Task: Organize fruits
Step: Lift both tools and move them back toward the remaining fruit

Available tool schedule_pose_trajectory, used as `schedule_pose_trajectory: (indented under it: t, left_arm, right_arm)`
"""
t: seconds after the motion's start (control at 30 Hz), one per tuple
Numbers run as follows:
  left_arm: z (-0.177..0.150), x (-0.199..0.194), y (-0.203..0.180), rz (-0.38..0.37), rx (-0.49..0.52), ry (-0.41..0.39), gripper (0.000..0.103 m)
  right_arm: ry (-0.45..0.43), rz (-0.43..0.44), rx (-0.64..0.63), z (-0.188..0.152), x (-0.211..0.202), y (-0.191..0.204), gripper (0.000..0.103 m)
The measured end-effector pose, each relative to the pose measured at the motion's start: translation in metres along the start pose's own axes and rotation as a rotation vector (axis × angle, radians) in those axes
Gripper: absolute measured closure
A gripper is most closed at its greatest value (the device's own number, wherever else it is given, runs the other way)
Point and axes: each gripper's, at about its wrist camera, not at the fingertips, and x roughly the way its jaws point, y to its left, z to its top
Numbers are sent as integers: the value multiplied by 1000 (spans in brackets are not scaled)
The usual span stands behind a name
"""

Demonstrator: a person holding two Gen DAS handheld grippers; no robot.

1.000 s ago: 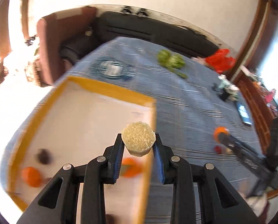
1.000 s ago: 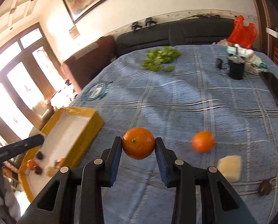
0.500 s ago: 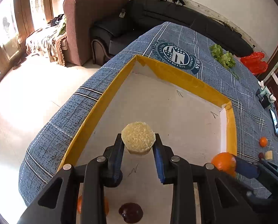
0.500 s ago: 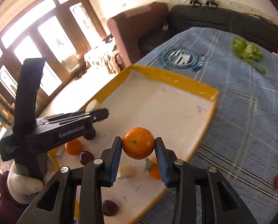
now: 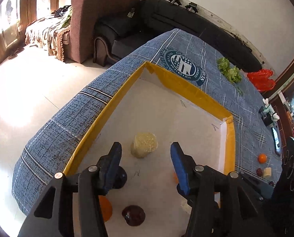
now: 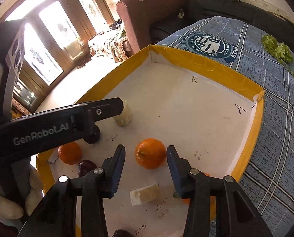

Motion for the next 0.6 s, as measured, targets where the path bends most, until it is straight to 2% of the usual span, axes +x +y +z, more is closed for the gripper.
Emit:
schedule_pose_trajectory:
  t: [0.17,0.3,0.43,0.6]
  left_arm:
    - [-19,-55,-5,-86,-58,-94,27]
    - [-46,-86,-25,-174,-90,-133,17]
    - [-73,-99,-51,-270,-90,-121,17]
    - [-102,-119,-83,-311,-28,-132,17]
  right_arm:
    - [-90,-15,22,-13,-43,-4,42]
    - [-139,-16,77,-34,-76,-14,42]
    - [-184,-32,140,-60,-106,-32,42]
    - [-244,-88,205,-101,-156,-59,42]
